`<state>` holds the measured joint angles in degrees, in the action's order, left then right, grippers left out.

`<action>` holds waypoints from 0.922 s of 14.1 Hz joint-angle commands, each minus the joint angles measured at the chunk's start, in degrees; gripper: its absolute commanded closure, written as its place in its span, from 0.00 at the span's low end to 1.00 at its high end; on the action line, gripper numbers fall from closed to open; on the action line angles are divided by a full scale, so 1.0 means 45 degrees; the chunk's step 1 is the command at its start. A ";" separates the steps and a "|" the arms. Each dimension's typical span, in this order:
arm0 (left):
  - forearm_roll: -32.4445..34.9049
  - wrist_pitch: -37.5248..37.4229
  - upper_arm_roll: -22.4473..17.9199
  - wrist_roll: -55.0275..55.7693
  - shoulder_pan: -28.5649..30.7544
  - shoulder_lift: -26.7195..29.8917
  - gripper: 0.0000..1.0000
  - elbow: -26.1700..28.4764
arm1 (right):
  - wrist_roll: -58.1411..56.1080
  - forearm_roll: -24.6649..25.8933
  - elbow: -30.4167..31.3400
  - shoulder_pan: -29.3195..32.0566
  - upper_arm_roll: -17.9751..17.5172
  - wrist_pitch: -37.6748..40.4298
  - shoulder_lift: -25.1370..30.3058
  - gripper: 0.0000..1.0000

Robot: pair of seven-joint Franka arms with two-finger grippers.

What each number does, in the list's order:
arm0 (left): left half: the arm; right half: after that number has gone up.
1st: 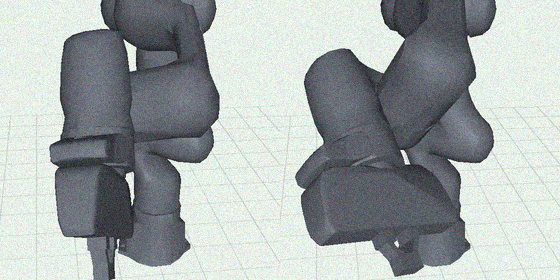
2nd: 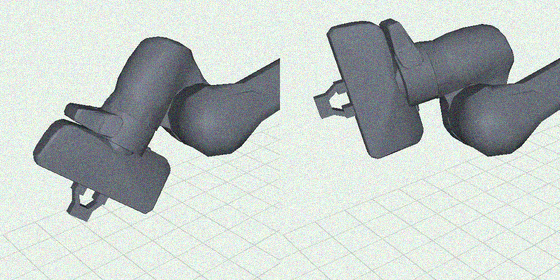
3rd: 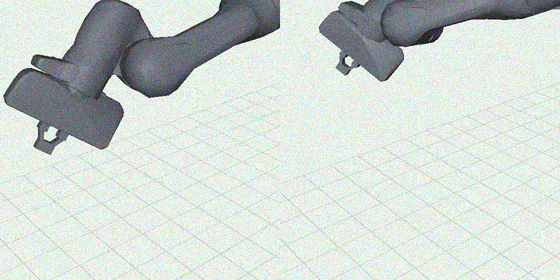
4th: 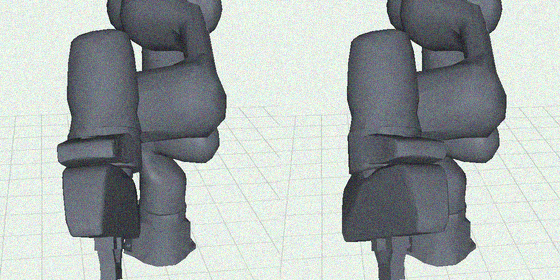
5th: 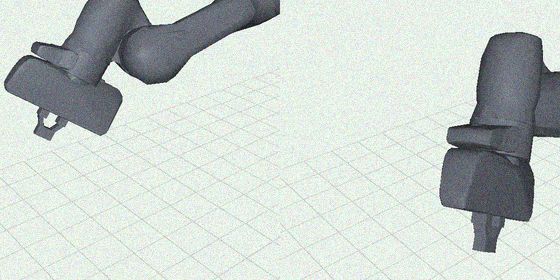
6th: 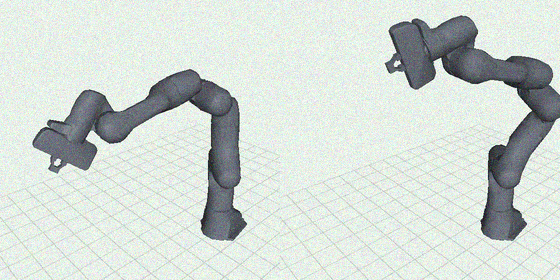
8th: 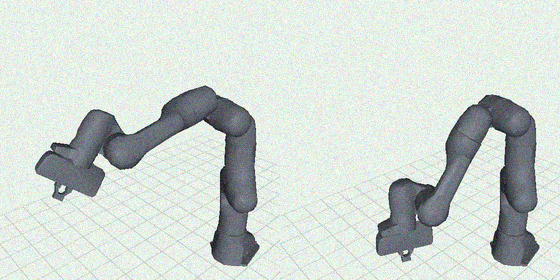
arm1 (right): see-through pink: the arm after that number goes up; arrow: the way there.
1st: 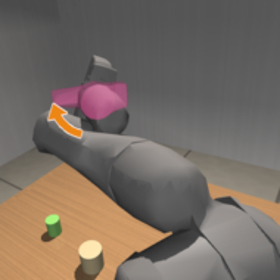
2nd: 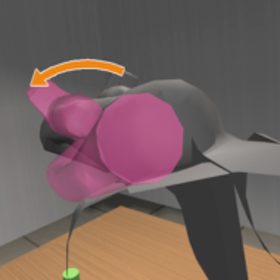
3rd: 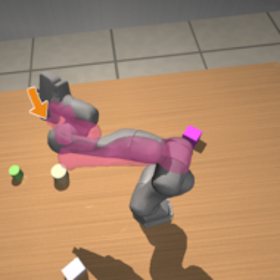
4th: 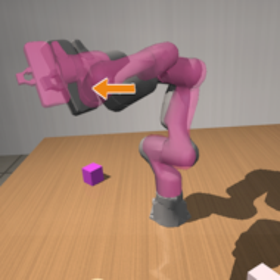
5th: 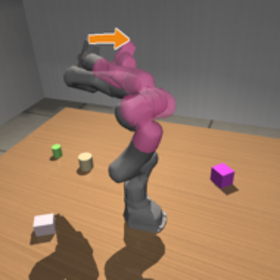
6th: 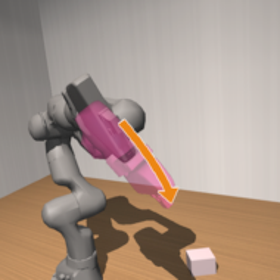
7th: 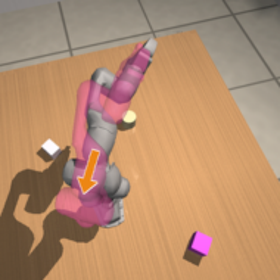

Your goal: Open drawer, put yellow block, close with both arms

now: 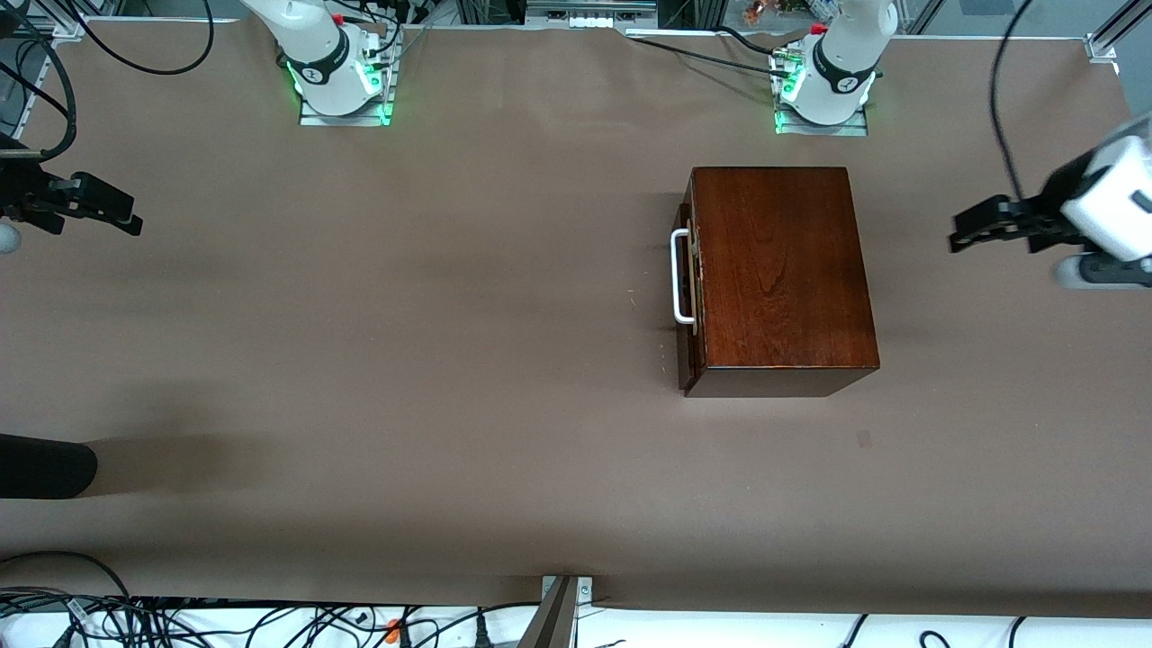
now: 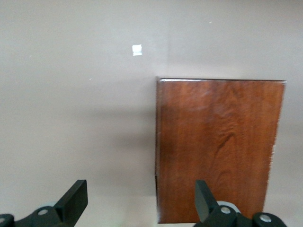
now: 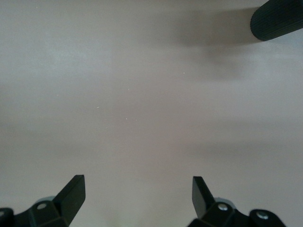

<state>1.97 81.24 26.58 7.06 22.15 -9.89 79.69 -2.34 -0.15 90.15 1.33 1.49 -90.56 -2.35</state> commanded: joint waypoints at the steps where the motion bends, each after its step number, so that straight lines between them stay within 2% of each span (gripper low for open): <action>1: -0.0301 0.1317 0.0109 -0.0339 0.0428 0.1531 0.00 0.2539 | -0.0163 -0.0181 0.0084 0.0037 -0.0018 -0.0071 0.0094 0.00; 3: -0.0301 0.1887 0.0109 -0.0339 0.0429 0.1593 0.00 0.3110 | -0.0163 -0.0181 0.0084 0.0037 -0.0018 -0.0071 0.0094 0.00; 13: -0.0281 0.1773 0.0071 -0.0711 0.0098 0.1437 0.00 0.2429 | -0.0163 -0.0181 0.0084 0.0037 -0.0018 -0.0070 0.0093 0.00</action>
<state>1.96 89.52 27.21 5.49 23.01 -4.42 91.10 -2.35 -0.15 90.15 1.33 1.49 -90.56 -2.36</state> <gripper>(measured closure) 0.000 0.000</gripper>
